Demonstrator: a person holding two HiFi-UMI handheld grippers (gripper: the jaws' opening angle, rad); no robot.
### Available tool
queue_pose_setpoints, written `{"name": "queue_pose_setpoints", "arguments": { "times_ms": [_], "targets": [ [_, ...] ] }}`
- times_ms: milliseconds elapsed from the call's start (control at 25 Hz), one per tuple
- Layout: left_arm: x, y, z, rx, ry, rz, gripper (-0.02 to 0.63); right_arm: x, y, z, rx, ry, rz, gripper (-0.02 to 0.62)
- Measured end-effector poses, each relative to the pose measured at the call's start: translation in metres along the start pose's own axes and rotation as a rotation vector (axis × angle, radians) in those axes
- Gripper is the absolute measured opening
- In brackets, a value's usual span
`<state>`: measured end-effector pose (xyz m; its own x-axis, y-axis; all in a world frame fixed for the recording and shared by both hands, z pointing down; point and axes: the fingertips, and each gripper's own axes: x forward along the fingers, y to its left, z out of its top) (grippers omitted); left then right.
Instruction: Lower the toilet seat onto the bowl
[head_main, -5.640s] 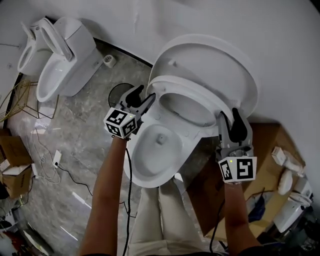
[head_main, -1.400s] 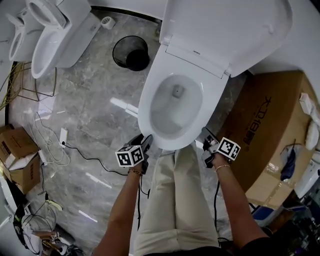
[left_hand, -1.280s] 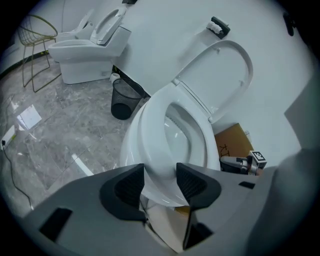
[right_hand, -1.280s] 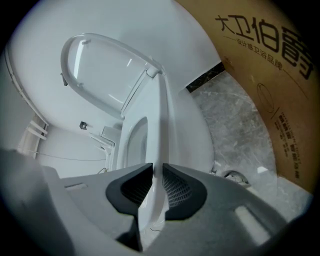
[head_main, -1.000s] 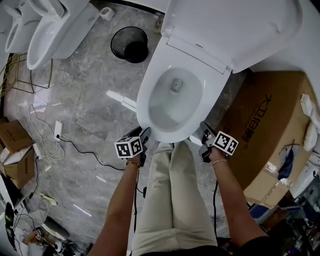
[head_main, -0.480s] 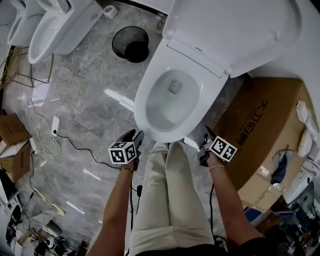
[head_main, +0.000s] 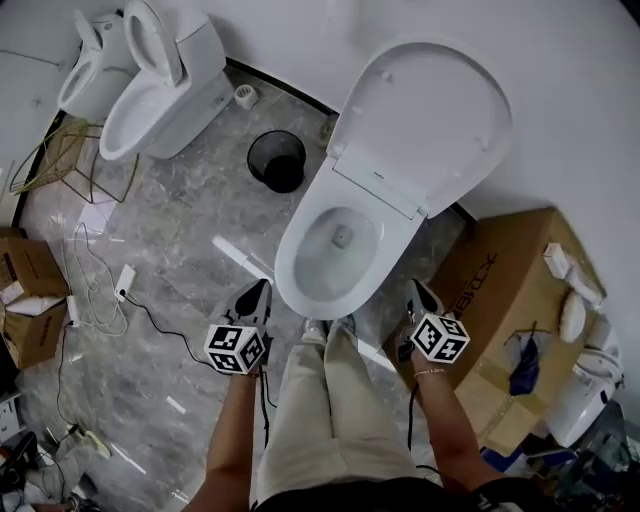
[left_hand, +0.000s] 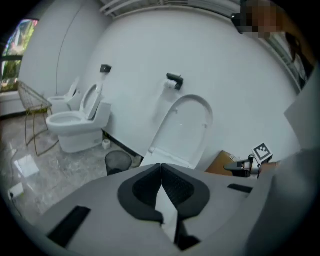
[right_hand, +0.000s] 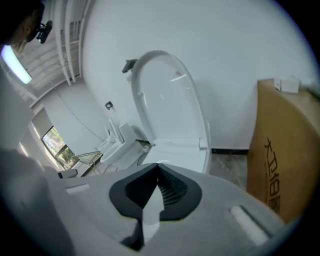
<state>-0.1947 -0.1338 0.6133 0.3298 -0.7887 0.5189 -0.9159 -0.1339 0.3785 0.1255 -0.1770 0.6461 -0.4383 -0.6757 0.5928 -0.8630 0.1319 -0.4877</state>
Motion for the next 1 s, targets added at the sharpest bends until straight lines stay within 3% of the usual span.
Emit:
{"name": "queue_pose_setpoints", "arguments": {
  "times_ms": [200, 440, 560, 760, 1000],
  "targets": [
    [-0.059, -0.049, 0.110, 0.192, -0.182, 0.018, 0.005, -0.065, 0.068, 0.098, -0.180, -0.179, 0.071, 0.006],
    [-0.130, -0.095, 0.203, 0.305, -0.362, 0.084, 0.005, -0.142, 0.138, 0.186, -0.429, -0.401, 0.117, 0.006],
    [-0.165, -0.114, 0.234, 0.334, -0.452, 0.093, 0.005, -0.173, 0.164, 0.209, -0.460, -0.477, 0.147, 0.006],
    [-0.218, -0.136, 0.268, 0.299, -0.590, 0.146, 0.006, -0.223, 0.199, 0.233, -0.563, -0.589, 0.170, 0.006],
    [-0.238, -0.159, 0.271, 0.313, -0.628, 0.119, 0.006, -0.256, 0.217, 0.239, -0.633, -0.649, 0.198, 0.006]
  ]
}}
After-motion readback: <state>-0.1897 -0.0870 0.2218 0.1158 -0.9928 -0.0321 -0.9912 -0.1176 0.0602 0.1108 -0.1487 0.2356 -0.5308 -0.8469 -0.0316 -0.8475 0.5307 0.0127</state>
